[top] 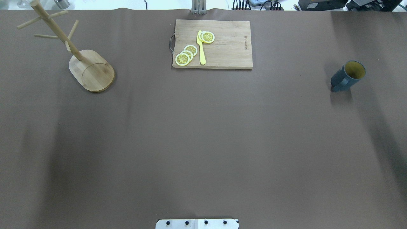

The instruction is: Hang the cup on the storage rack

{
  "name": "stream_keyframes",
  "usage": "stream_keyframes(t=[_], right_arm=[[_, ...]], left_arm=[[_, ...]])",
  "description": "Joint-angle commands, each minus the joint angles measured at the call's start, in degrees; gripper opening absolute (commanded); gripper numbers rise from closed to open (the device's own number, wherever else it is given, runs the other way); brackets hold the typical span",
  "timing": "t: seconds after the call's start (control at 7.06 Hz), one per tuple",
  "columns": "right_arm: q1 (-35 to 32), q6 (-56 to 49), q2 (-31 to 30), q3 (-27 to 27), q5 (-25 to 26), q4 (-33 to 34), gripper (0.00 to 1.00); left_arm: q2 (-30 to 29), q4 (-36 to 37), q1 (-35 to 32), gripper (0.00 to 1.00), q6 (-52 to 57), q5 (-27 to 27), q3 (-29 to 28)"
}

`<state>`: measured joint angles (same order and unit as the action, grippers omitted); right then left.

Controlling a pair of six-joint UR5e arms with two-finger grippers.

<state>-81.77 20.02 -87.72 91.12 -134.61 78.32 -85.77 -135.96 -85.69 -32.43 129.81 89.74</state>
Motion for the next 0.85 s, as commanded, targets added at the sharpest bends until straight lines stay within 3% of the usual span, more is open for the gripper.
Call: stream_keyframes(t=[0.0,0.28,0.71], right_arm=[[-0.15,-0.07,0.01,-0.50,-0.03,-0.18,1.00],[-0.15,-0.06,0.01,-0.50,-0.03,-0.18,1.00],[-0.15,-0.15,-0.08,-0.59,-0.03,-0.18,1.00]], left_arm=[[1.65,0.08,-0.53,0.98,-0.08,-0.17,0.17],[1.14,7.41,-0.44,0.98,0.09,0.88,1.48],[0.70,20.42,-0.53,0.98,19.82,0.88,1.92]])
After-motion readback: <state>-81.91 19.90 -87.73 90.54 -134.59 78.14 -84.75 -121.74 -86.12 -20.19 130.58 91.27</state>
